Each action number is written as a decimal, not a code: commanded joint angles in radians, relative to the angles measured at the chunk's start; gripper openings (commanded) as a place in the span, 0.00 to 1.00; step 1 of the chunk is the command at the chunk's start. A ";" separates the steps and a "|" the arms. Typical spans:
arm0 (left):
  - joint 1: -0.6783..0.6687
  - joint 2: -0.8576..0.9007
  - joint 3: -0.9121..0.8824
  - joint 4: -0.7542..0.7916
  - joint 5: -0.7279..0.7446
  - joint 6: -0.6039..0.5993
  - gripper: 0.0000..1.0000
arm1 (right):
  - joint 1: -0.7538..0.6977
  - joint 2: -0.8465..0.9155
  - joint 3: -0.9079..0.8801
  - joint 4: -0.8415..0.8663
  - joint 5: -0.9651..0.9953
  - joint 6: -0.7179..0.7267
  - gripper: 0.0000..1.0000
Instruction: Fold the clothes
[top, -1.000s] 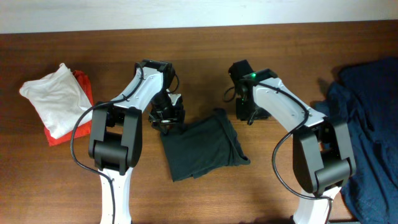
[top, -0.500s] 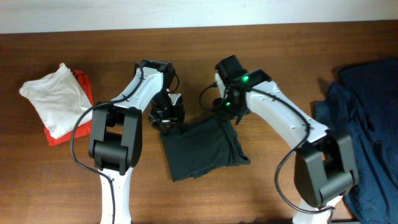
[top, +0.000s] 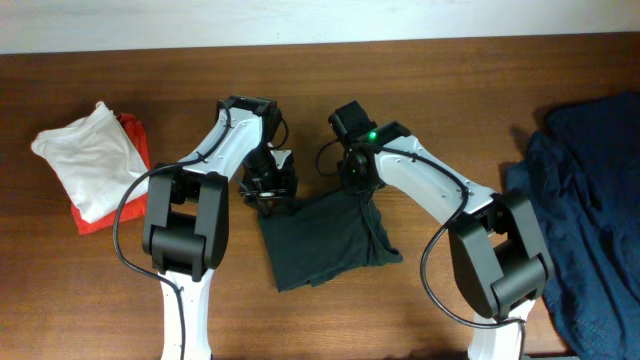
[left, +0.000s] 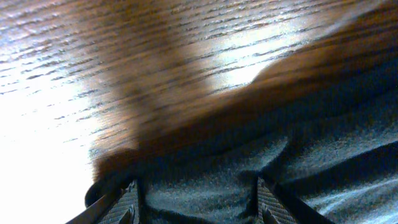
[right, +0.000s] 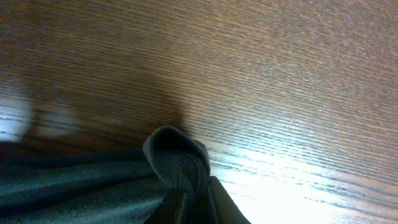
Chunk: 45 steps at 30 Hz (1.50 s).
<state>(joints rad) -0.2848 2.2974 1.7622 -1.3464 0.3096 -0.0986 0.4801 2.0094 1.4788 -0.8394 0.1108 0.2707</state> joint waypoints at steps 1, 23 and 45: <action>-0.005 0.023 -0.013 0.011 -0.015 -0.006 0.59 | -0.055 0.000 -0.003 -0.013 -0.035 0.034 0.13; -0.005 0.023 -0.013 0.006 -0.018 -0.006 0.59 | -0.273 -0.029 -0.003 -0.326 -0.102 0.047 0.51; -0.003 0.023 -0.013 -0.002 -0.045 -0.006 0.59 | -0.221 -0.123 -0.285 -0.064 -0.140 -0.053 0.08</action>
<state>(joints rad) -0.2855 2.2974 1.7622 -1.3499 0.2974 -0.0986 0.2981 1.8950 1.2087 -0.9115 -0.1650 0.1490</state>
